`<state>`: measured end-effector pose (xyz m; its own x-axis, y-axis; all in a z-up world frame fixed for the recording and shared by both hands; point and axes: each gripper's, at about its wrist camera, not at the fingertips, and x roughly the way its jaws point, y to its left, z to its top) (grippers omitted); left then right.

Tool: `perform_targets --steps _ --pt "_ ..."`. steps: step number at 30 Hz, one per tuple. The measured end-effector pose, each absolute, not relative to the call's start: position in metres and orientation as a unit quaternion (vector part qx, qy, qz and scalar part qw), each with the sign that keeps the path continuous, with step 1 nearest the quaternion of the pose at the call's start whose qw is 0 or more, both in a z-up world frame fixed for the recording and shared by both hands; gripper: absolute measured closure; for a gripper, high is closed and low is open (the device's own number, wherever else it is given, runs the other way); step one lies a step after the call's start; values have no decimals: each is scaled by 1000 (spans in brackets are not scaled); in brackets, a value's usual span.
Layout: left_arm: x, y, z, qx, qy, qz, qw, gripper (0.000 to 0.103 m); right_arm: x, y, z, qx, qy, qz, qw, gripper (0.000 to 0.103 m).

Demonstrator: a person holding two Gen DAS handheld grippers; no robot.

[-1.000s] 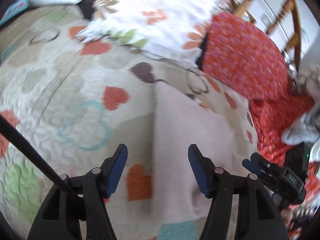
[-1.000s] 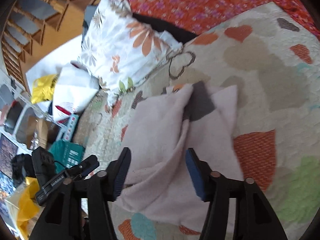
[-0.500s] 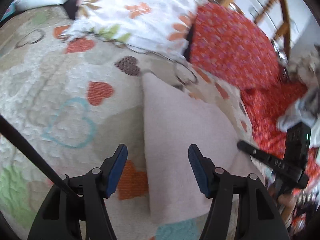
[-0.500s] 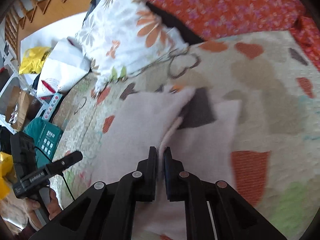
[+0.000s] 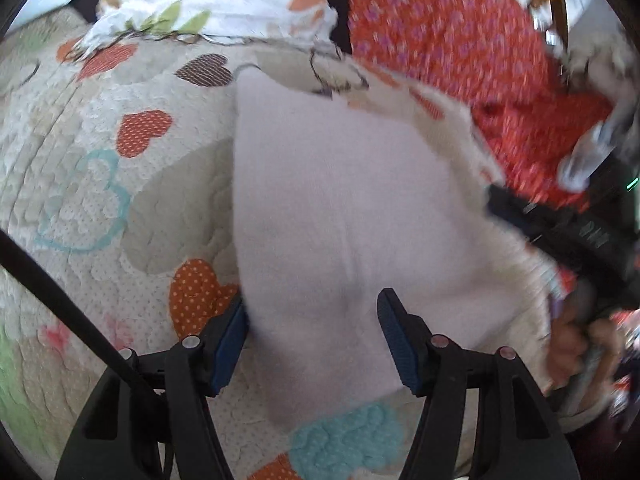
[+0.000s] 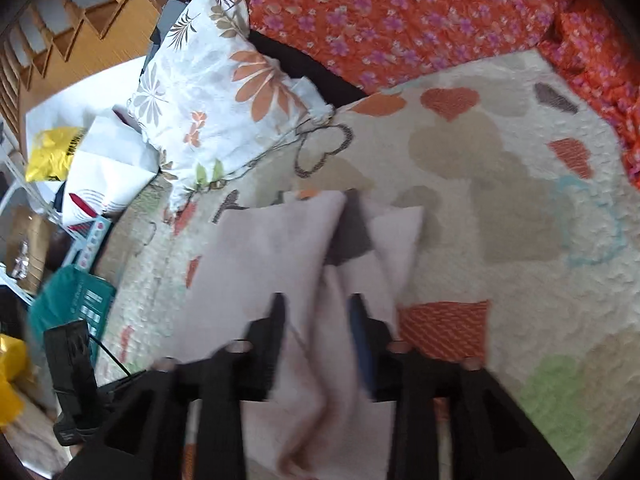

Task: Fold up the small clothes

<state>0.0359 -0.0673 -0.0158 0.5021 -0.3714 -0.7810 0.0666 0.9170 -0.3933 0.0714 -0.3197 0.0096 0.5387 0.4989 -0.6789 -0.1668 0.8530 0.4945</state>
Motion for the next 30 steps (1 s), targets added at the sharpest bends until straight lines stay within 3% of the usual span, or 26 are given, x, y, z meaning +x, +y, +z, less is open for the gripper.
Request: perform_targets --steps 3,5,12,17,20,24,30 --pt "33 -53 -5 -178 457 -113 864 40 83 -295 -17 199 471 214 832 53" --pt "35 -43 2 -187 441 -91 873 39 85 -278 -31 189 495 240 814 94" --pt "44 -45 -1 -195 437 -83 874 38 62 -294 22 106 440 187 872 96" --pt "50 -90 -40 -112 504 -89 852 36 71 -309 -11 99 501 138 849 95" --pt "49 -98 -41 -88 503 -83 856 33 71 -316 -11 125 493 138 850 92" --pt "42 -78 -27 -134 492 -82 857 33 54 -317 24 139 425 167 879 89" --pt "40 -44 -19 -182 469 -51 863 33 30 -282 20 89 443 224 864 89"
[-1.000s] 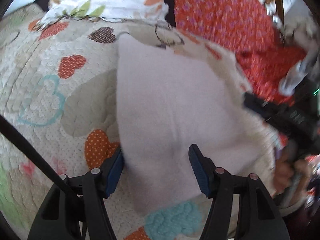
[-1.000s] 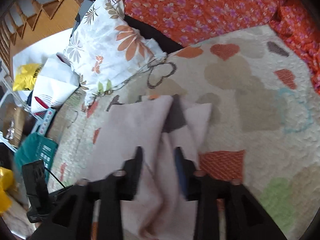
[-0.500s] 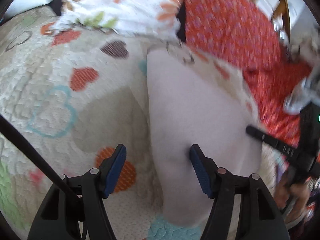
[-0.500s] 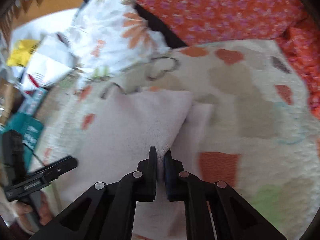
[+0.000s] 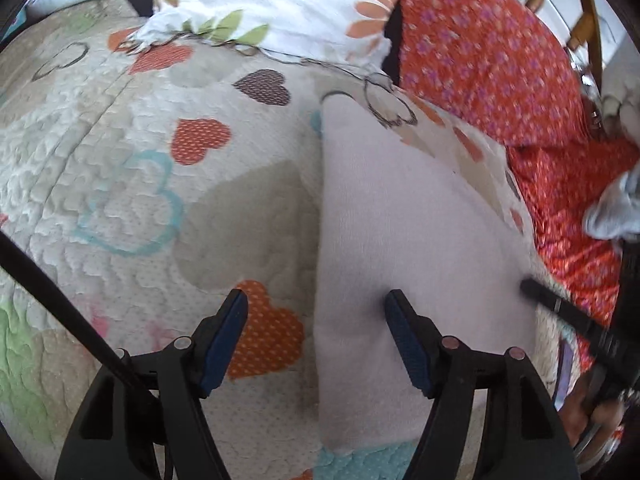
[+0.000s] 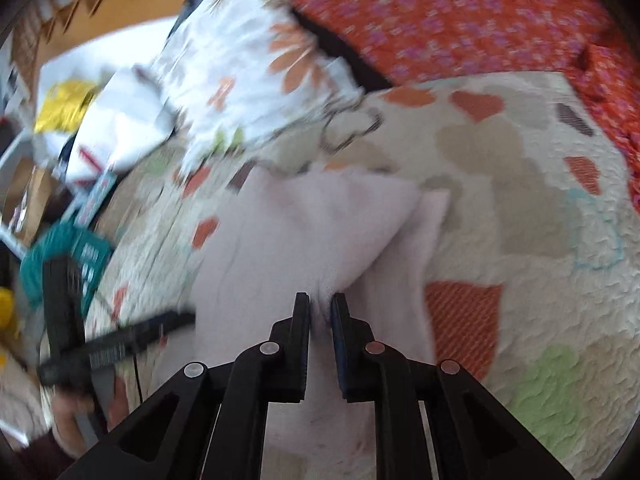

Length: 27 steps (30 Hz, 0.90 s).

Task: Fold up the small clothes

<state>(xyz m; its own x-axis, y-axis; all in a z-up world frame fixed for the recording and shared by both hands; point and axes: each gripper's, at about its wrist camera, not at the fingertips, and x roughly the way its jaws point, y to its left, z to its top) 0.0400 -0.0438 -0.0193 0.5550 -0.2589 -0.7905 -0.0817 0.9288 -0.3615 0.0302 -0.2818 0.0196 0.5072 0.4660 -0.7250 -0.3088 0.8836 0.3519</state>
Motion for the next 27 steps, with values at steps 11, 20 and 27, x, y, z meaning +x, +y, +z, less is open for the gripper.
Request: perform_targets --steps 11,20,27 --pt "38 -87 -43 -69 504 -63 859 33 16 -272 -27 -31 492 161 855 71" --pt "70 -39 -26 -214 470 -82 852 22 58 -335 10 136 430 166 877 26" --pt "89 -67 -45 -244 486 -148 826 23 109 -325 -47 222 472 180 834 46"
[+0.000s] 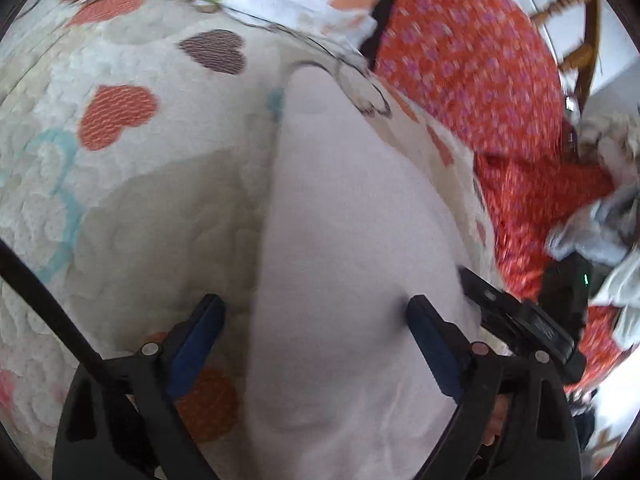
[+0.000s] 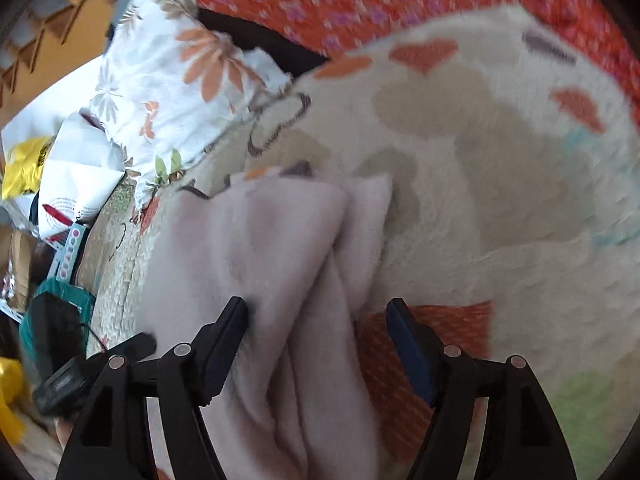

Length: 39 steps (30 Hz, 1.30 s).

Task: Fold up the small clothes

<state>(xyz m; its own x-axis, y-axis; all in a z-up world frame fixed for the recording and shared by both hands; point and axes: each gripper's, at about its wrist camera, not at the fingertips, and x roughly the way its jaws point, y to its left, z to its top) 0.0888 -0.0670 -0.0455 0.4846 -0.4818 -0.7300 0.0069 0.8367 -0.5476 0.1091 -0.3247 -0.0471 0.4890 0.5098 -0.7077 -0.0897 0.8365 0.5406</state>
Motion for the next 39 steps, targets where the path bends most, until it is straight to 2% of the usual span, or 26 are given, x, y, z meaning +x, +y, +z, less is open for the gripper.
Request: perform_targets --steps 1,2,3,4,6,9,10,11,12,15,19,22,25,30,39 --pt "90 -74 -43 -233 489 -164 824 37 111 -318 -47 226 472 187 831 63" --pt "88 -83 -37 -205 492 -156 832 48 114 -308 -41 216 469 188 836 70" --pt "86 -85 -32 -190 486 -151 839 60 115 -303 -34 205 465 187 841 72" --pt "84 -87 -24 -182 479 -154 845 65 115 -299 -25 197 455 190 847 74" --pt "82 -86 -4 -188 463 -160 851 67 109 -294 3 198 418 213 861 75" --pt "85 -84 11 -177 455 -147 860 65 107 -288 26 180 385 221 878 76" --pt "88 -84 10 -170 458 -136 862 63 110 -286 25 173 386 212 881 71" --pt "90 -83 4 -166 465 -119 861 57 113 -286 20 164 395 196 882 65" --pt "92 -80 -2 -163 474 -104 859 51 119 -286 10 155 413 172 881 64" --pt "92 -74 -27 -161 507 -77 843 45 121 -300 -6 167 441 127 873 64" --pt "79 -71 -15 -166 492 -83 851 44 101 -315 25 175 383 111 901 64" --pt "64 -68 -8 -161 473 -74 863 38 85 -308 48 171 353 155 907 64" --pt "54 -65 -14 -155 482 -66 860 37 78 -292 32 175 401 217 873 64" --pt "37 -64 -33 -147 501 -68 850 33 62 -287 -21 152 478 205 840 64" --pt "-5 -60 -30 -99 471 -74 873 28 30 -314 -31 117 493 181 843 66"
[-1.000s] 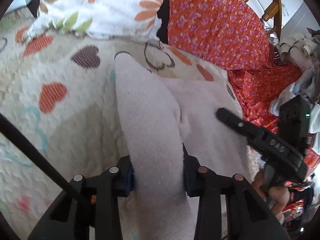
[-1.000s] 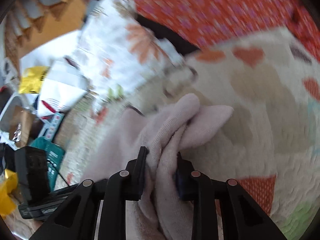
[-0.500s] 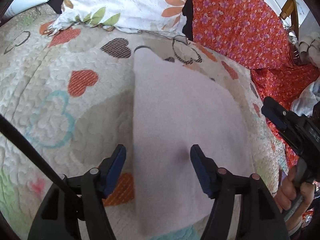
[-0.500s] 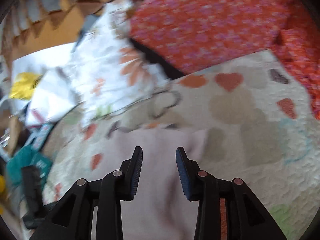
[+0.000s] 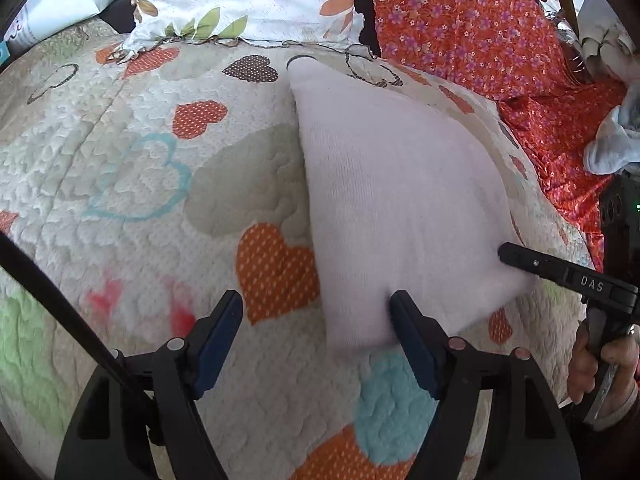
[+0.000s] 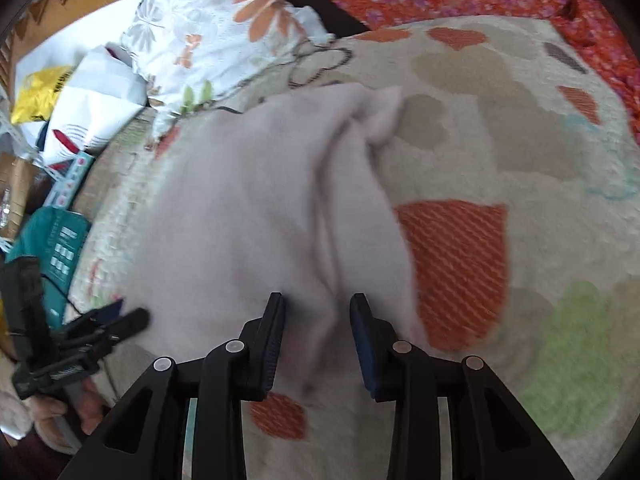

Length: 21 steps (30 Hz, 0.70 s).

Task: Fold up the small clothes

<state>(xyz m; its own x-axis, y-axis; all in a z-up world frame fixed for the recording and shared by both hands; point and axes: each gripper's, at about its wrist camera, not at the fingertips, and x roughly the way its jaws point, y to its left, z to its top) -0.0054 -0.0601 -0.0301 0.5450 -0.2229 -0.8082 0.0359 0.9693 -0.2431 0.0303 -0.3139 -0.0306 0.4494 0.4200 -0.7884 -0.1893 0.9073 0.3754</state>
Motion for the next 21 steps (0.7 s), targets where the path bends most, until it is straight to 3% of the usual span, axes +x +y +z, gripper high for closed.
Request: perform_targets --steps 6,10,16,21 --pt "-25 -66 -13 -69 436 -61 895 28 24 -338 -9 141 462 147 863 65" --pt "-42 -63 8 -49 388 -22 920 27 21 -354 4 152 440 115 878 57" --pt "-83 -58 46 -6 253 85 964 0 19 -378 11 154 422 59 891 55" --pt "-103 -55 67 25 199 111 973 0 17 -371 15 159 413 84 893 55"
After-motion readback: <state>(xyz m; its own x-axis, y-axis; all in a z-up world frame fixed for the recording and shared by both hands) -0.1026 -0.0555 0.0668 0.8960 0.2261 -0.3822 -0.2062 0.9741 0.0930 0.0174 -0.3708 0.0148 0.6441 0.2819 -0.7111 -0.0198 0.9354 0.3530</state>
